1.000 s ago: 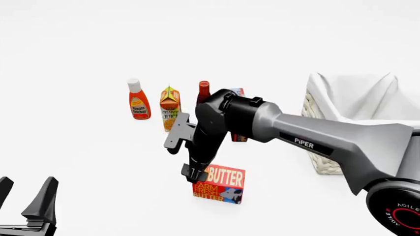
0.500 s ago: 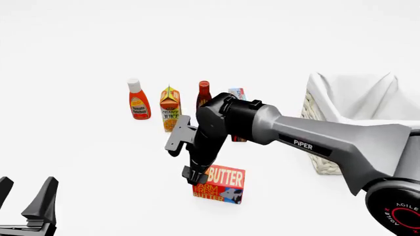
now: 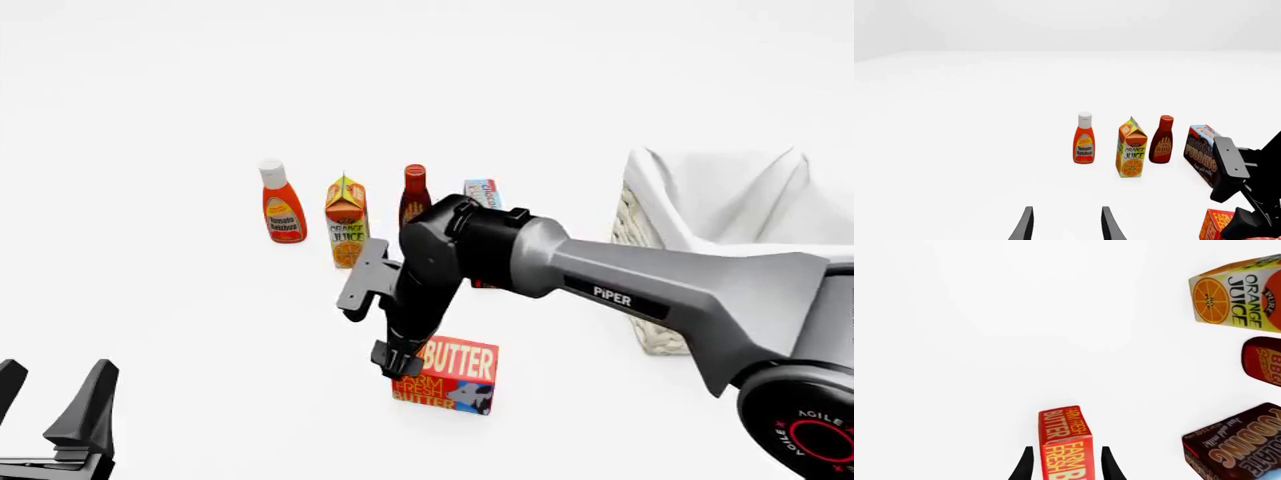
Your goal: Pick the butter and place it in the basket.
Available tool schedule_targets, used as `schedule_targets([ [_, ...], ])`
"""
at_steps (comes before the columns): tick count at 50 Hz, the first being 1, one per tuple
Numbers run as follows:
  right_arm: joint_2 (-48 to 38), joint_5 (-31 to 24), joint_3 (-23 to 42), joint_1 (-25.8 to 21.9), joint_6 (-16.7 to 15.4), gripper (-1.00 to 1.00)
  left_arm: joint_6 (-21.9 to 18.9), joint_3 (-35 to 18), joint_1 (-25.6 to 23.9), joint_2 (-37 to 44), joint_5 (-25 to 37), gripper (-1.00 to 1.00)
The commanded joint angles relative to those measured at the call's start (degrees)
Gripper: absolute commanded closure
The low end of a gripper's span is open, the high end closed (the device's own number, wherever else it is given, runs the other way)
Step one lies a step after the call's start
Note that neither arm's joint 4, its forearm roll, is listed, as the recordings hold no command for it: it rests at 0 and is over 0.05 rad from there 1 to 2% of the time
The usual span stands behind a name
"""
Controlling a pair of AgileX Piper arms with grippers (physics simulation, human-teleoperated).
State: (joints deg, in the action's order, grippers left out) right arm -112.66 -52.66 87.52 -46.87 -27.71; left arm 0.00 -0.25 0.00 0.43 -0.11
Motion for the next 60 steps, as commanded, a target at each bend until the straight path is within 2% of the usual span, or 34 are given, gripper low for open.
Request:
schedule_targets([
  [1,-0.2,0.3,-0.1,0.1,0.1,-1.00,0.0,0.0,0.0,0.0,0.0,-1.00],
  [60,0.0,4.7,-5.0,0.1,2.0,-1.00,0.0,0.0,0.0,0.0,0.0,-1.00],
])
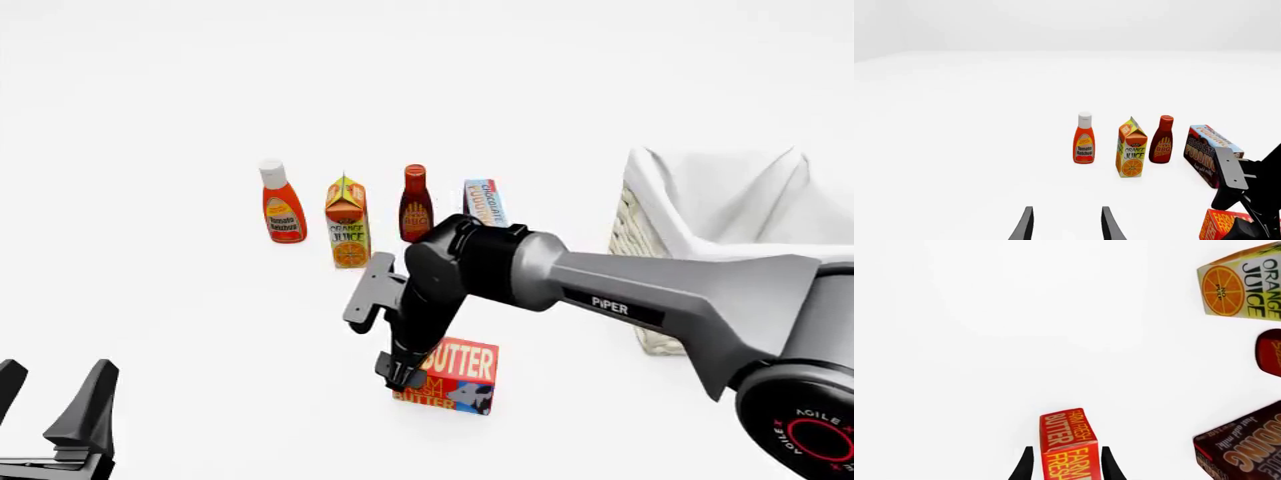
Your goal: Pick the butter and place it in the basket.
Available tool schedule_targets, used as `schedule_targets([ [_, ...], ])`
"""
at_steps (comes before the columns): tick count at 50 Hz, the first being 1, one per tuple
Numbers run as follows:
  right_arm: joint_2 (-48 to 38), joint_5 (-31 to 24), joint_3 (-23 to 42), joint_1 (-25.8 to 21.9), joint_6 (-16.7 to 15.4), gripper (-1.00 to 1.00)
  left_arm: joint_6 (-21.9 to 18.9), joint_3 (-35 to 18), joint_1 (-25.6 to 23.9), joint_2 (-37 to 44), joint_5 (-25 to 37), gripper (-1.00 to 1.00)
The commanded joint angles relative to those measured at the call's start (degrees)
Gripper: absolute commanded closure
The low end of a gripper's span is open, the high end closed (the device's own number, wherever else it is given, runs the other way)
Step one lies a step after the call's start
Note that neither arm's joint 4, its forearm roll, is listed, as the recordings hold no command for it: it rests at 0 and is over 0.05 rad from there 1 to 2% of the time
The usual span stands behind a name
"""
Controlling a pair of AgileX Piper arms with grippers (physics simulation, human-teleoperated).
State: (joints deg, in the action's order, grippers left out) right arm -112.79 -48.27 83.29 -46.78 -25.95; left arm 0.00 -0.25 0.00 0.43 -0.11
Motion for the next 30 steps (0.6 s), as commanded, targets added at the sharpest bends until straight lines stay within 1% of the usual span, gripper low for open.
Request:
schedule_targets([
  [1,0.1,0.3,-0.7,0.1,0.2,-1.00,0.0,0.0,0.0,0.0,0.0,-1.00],
  [30,-2.4,-0.3,1.5,1.7,-1.3,-1.00,0.0,0.0,0.0,0.0,0.0,-1.00],
])
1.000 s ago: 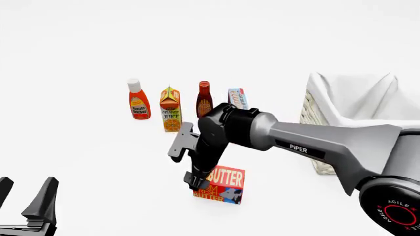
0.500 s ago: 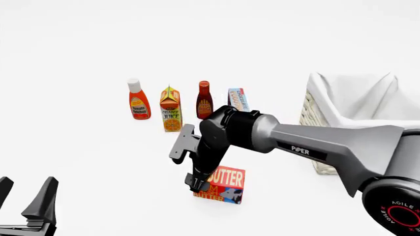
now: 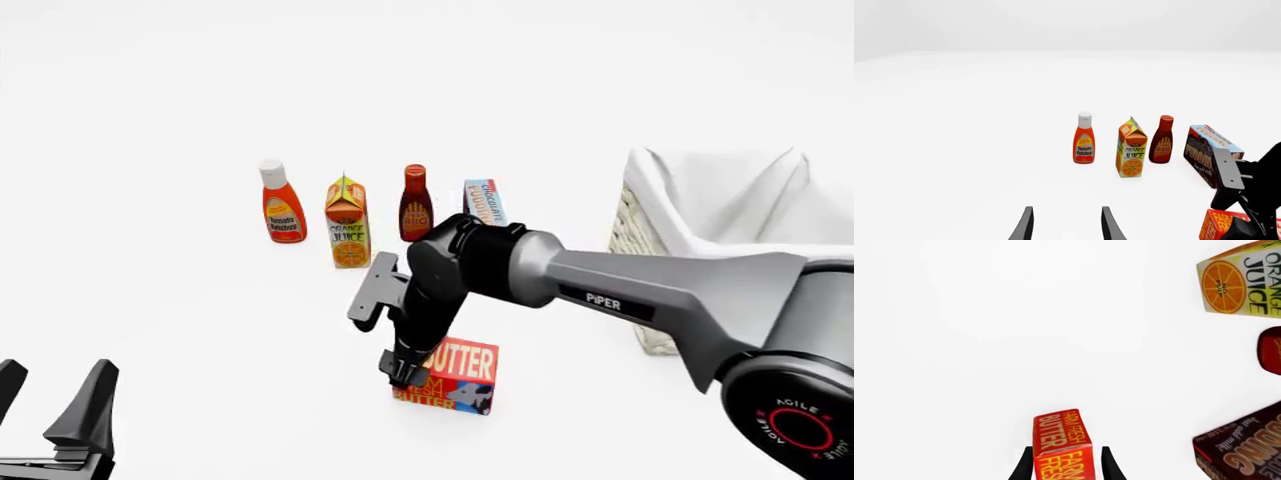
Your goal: Pick the butter and place it in the basket.
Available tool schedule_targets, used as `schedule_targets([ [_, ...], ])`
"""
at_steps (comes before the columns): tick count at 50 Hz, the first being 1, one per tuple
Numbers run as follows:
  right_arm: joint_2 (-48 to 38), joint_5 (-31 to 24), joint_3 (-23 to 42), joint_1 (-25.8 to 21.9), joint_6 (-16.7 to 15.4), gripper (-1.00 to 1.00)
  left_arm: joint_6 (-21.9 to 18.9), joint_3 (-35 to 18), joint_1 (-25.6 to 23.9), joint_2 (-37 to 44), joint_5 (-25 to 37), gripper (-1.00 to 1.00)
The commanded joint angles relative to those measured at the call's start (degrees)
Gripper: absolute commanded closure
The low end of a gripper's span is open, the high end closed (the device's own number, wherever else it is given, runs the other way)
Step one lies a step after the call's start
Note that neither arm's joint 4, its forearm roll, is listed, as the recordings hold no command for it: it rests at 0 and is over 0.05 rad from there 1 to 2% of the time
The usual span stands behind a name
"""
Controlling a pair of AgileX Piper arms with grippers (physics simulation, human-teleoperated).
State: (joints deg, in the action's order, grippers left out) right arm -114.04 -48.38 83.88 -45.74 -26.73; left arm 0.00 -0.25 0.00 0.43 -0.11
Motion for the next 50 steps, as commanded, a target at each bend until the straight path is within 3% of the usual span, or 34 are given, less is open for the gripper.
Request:
schedule_targets([
  [1,-1.4,-0.3,1.1,0.8,-0.7,-1.00,0.0,0.0,0.0,0.0,0.0,-1.00],
  [30,-5.1,-0.9,4.6,1.8,-2.1,-1.00,0.0,0.0,0.0,0.0,0.0,-1.00],
  [35,-5.5,-0.8,4.9,1.7,-2.0,-1.00,0.0,0.0,0.0,0.0,0.0,-1.00],
  [40,-4.0,1.5,2.3,-0.5,0.2,-1.00,0.0,0.0,0.0,0.0,0.0,-1.00],
  [41,-2.2,3.6,-0.1,-2.4,1.7,1.00,0.0,0.0,0.0,0.0,0.0,-1.00],
  [43,-1.8,4.6,-0.3,-2.9,2.9,1.00,0.0,0.0,0.0,0.0,0.0,-1.00],
  [45,1.9,7.0,-5.3,-6.6,5.6,1.00,0.0,0.0,0.0,0.0,0.0,-1.00],
  [50,3.8,7.9,-7.2,-7.9,7.1,1.00,0.0,0.0,0.0,0.0,0.0,-1.00],
])
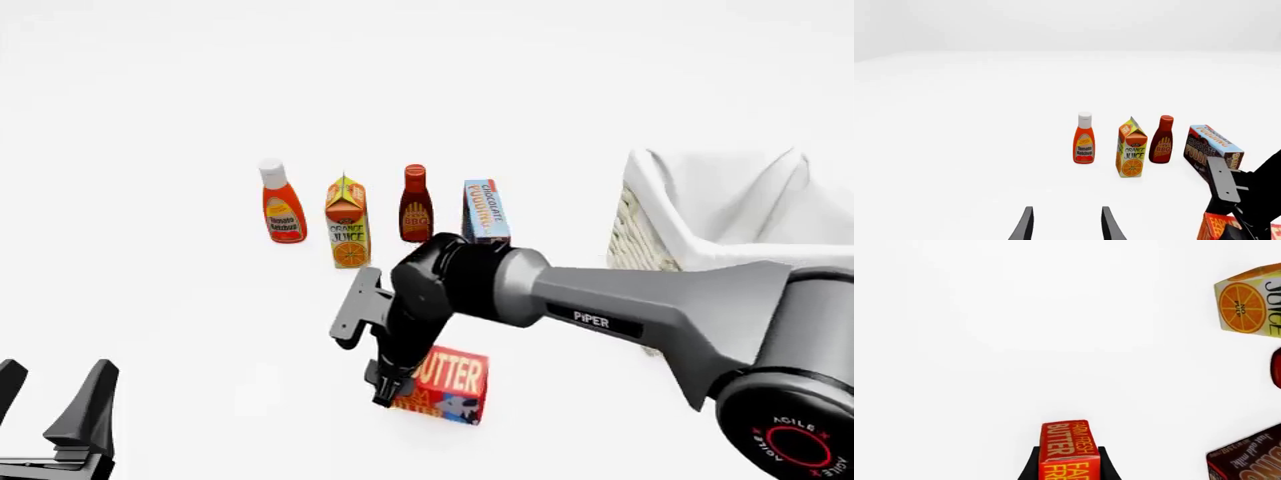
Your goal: Pick the butter and place it in the basket.
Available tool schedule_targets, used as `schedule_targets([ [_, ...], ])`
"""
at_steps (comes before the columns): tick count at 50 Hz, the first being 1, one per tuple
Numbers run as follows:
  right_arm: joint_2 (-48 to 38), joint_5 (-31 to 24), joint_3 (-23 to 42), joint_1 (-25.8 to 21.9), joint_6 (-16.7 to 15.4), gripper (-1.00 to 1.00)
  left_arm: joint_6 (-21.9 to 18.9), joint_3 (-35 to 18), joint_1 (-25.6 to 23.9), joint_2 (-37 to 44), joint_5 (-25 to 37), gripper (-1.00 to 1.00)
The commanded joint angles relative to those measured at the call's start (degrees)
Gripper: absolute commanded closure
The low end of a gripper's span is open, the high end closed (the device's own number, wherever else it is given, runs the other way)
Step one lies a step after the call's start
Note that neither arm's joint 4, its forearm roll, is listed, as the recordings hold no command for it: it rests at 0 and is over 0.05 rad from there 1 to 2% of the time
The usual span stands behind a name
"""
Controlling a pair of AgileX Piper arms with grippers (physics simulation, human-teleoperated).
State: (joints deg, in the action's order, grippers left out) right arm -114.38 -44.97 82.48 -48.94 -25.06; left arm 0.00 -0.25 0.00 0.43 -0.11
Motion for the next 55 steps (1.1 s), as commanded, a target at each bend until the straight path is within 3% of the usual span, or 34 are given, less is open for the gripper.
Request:
schedule_targets([
  [1,4.6,4.7,-6.3,-5.1,5.8,1.00,0.0,0.0,0.0,0.0,0.0,-1.00],
  [20,11.5,5.6,-10.9,-8.3,8.5,1.00,0.0,0.0,0.0,0.0,0.0,-1.00],
  [32,15.0,7.0,-7.1,-5.8,7.3,1.00,0.0,0.0,0.0,0.0,0.0,-1.00],
  [49,21.5,11.7,-9.1,-5.9,11.1,1.00,0.0,0.0,0.0,0.0,0.0,-1.00],
  [55,22.9,14.6,-8.2,-3.9,11.9,1.00,0.0,0.0,0.0,0.0,0.0,-1.00],
])
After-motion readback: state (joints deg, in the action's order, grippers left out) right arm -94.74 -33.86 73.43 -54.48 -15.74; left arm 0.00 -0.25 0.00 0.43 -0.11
